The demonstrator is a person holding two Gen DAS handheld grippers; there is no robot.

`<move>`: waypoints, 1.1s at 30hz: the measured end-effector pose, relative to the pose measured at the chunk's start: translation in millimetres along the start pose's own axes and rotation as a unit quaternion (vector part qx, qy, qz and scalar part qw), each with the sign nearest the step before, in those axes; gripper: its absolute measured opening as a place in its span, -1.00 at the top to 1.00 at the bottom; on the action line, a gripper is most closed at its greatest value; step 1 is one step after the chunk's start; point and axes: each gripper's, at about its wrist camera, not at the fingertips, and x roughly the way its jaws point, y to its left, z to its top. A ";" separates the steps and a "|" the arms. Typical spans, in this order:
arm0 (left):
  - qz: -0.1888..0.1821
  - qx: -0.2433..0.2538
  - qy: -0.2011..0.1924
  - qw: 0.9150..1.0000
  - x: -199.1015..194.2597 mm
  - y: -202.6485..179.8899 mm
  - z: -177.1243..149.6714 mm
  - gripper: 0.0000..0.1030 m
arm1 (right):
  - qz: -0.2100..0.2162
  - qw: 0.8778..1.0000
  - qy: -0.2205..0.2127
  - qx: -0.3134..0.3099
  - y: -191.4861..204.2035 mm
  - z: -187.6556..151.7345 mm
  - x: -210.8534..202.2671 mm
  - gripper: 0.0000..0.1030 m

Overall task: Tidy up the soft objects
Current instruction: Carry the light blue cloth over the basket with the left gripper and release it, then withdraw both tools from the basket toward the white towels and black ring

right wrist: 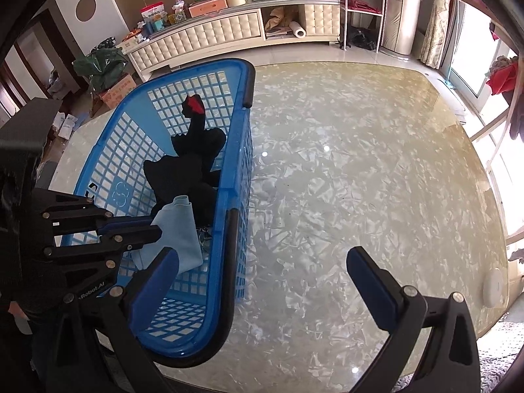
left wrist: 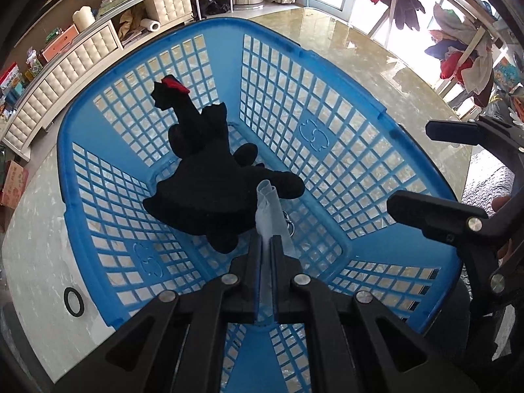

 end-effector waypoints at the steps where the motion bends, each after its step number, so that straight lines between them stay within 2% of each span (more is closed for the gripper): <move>1: -0.002 0.002 0.001 1.000 -0.1 -0.7 -0.2 0.92 | -0.001 1.000 0.001 0.000 -0.7 -0.1 0.3 -0.99; 4: 0.003 0.005 0.003 1.000 1.7 -2.8 -0.7 0.92 | -0.001 1.000 0.002 0.004 -2.9 -1.3 -0.1 -0.99; 5: 0.004 0.004 0.003 1.000 2.0 -3.0 -1.1 0.82 | 0.000 1.000 0.002 0.004 -3.1 -1.4 -0.5 -0.99; 6: 0.005 0.005 0.004 1.000 2.1 -3.4 -1.5 0.56 | 0.001 1.000 0.001 0.004 -3.0 -1.5 -1.2 -0.99; 8: 0.003 0.009 0.002 1.000 1.8 -4.9 -2.3 0.19 | 0.002 1.000 0.000 0.004 -2.7 -1.8 -1.9 -0.99; 9: -0.001 0.013 -0.002 1.000 0.8 -6.9 -2.1 0.12 | 0.002 1.000 0.000 0.003 -2.4 -1.7 -1.8 -0.99; 13: 0.009 0.029 -0.013 0.999 -6.4 -13.6 -1.7 -0.04 | 0.004 1.000 0.001 0.005 -3.4 -1.1 -0.9 -0.99; 20: 0.018 0.025 -0.020 0.999 -21.5 -12.7 -0.5 -0.08 | 0.005 1.000 -0.006 0.006 -0.8 0.2 -7.2 -0.99; 26: 0.037 0.012 -0.041 0.998 -44.6 -5.9 -3.9 -0.57 | 0.000 1.000 -0.016 0.004 7.4 -1.1 -21.0 -0.99; 33: 0.039 0.010 -0.075 0.996 -74.7 -2.2 -14.1 -0.72 | -0.001 1.000 -0.028 0.003 18.9 -4.8 -38.9 -0.99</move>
